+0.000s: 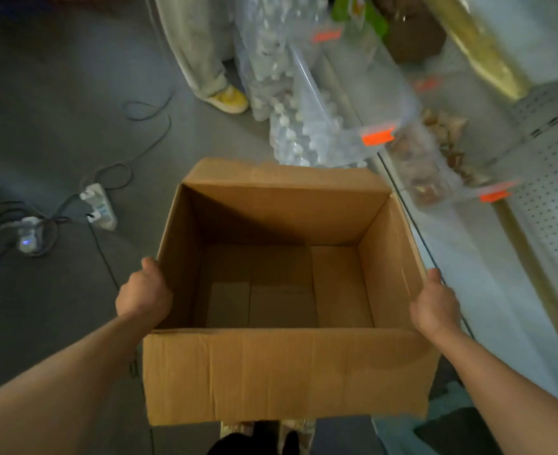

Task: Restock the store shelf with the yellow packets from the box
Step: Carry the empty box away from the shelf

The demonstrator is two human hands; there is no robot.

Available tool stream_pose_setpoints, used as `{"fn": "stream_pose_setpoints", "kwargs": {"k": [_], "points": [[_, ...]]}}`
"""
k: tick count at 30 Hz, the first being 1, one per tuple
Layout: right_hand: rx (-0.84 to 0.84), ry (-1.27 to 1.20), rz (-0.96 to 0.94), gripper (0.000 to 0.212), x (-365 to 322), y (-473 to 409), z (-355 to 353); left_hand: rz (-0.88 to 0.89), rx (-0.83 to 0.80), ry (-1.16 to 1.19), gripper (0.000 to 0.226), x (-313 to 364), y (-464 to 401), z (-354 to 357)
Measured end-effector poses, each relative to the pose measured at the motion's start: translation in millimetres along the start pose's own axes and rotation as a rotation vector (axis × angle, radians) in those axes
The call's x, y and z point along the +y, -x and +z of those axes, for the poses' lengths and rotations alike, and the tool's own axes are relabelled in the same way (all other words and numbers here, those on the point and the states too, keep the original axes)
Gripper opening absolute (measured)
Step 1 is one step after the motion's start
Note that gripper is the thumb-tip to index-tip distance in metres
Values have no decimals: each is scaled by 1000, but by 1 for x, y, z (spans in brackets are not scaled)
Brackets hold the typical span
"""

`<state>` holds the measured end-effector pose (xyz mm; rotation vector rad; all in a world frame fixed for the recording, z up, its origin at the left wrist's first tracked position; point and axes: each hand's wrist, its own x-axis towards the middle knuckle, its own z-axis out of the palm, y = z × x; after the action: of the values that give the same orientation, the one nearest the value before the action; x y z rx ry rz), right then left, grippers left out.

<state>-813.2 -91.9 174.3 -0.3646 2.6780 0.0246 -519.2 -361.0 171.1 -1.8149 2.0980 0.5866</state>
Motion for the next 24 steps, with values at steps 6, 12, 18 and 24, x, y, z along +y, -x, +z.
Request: {"fn": "stream_pose_setpoints", "kwargs": {"k": [6,12,18,24], "points": [[66,70,-185,31,-89,60,-86,-104,118,75,8,-76,36,-110],[115,114,-337,33,-198,114,-141,-191,206,179,17,-158,52,-200],[187,106,-538,34,-306,165,-184,-267,322,230,21,-232,63,-282],[231,94,-664,25,-409,188,-214,-406,383,248,24,-278,53,-351]]}}
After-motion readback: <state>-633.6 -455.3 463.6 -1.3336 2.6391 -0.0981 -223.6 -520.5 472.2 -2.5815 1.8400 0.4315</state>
